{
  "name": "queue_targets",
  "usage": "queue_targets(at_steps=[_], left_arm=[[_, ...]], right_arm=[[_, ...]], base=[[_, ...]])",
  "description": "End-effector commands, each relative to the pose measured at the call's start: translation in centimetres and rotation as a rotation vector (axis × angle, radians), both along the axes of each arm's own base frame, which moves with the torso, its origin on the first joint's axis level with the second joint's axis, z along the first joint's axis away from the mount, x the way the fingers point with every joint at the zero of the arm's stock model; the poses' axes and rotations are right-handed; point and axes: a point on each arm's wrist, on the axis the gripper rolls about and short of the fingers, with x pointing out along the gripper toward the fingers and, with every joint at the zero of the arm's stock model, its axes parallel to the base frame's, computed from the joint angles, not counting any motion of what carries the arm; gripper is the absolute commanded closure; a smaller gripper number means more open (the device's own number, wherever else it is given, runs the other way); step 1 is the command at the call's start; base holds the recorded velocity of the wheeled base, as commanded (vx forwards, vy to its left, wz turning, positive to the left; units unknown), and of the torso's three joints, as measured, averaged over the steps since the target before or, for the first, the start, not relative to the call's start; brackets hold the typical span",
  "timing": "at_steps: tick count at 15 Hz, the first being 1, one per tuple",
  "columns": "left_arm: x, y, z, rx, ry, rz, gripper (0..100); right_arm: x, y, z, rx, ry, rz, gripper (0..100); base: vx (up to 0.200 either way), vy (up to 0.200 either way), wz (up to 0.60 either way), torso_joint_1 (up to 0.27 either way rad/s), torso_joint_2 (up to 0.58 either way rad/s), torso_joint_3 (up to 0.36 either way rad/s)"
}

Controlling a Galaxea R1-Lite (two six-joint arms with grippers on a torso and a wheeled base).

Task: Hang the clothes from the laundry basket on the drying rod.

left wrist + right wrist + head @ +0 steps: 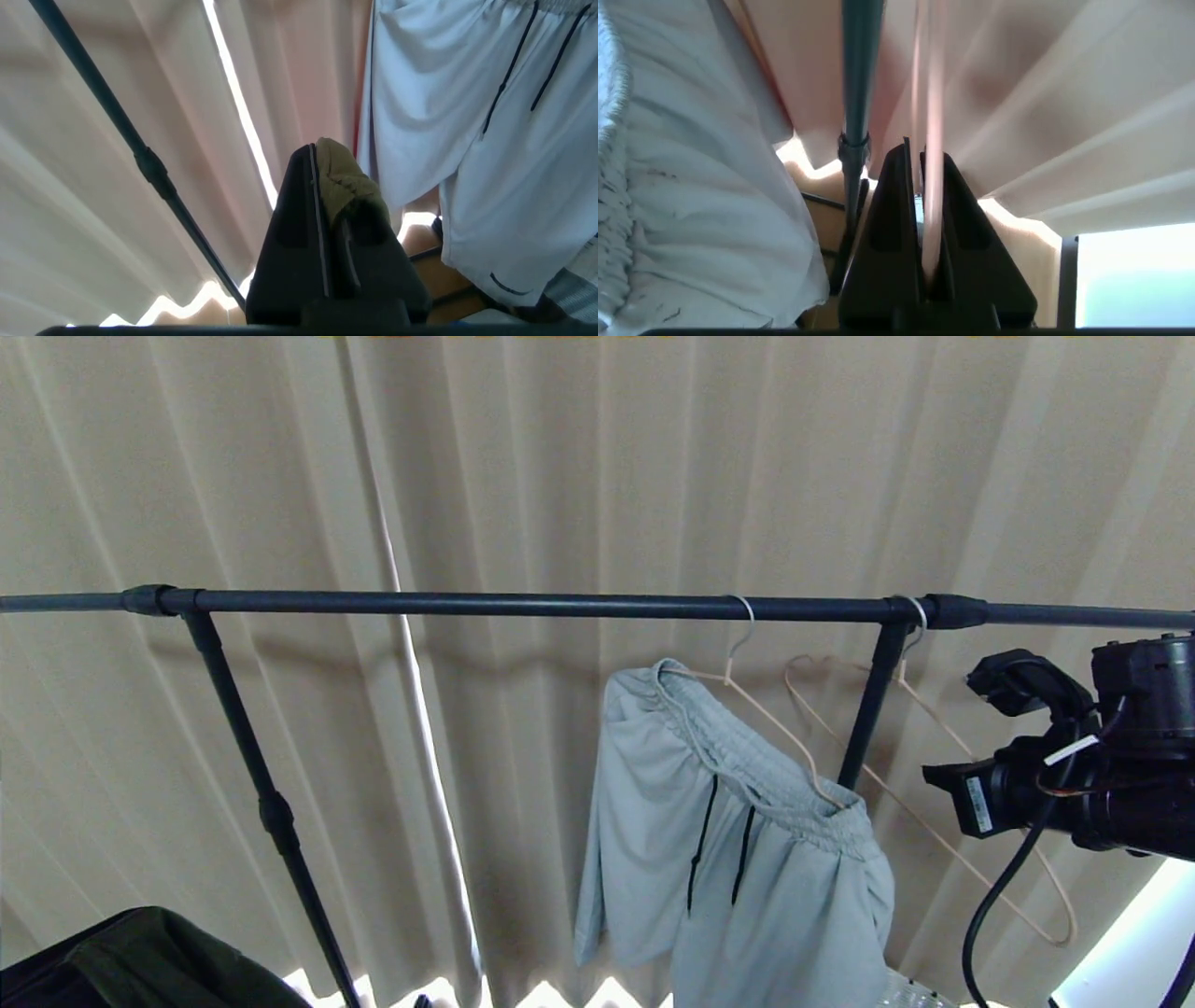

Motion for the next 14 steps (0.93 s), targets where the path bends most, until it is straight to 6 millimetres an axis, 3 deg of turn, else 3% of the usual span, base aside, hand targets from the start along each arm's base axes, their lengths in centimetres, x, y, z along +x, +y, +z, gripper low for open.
queue_targets(at_steps=[1, 8, 12, 14], left_arm=[[0.0, 0.0, 0.0, 0.000, -0.001, 0.000, 100], [0.0, 0.0, -0.1, 0.001, 0.001, 0.000, 100], [0.0, 0.0, 0.1, -0.001, -0.005, 0.003, 100], [0.0, 0.0, 0.2, -0.004, -0.012, 0.005, 100]], right_arm=[[-0.5, -0.3, 0.6, 0.003, -0.024, -0.010, 100], [-3.2, -2.1, 3.6, 0.051, -0.159, -0.091, 100], [-5.7, -2.3, 3.9, 0.064, -0.197, -0.100, 100], [-7.4, -2.5, 4.1, 0.067, -0.229, -0.104, 100]], base=[[0.000, 0.000, 0.00, 0.000, 0.00, 0.000], [0.000, 0.000, 0.00, 0.000, 0.00, 0.000], [0.000, 0.000, 0.00, 0.000, 0.00, 0.000], [-0.200, 0.000, 0.00, 0.002, 0.00, 0.002]])
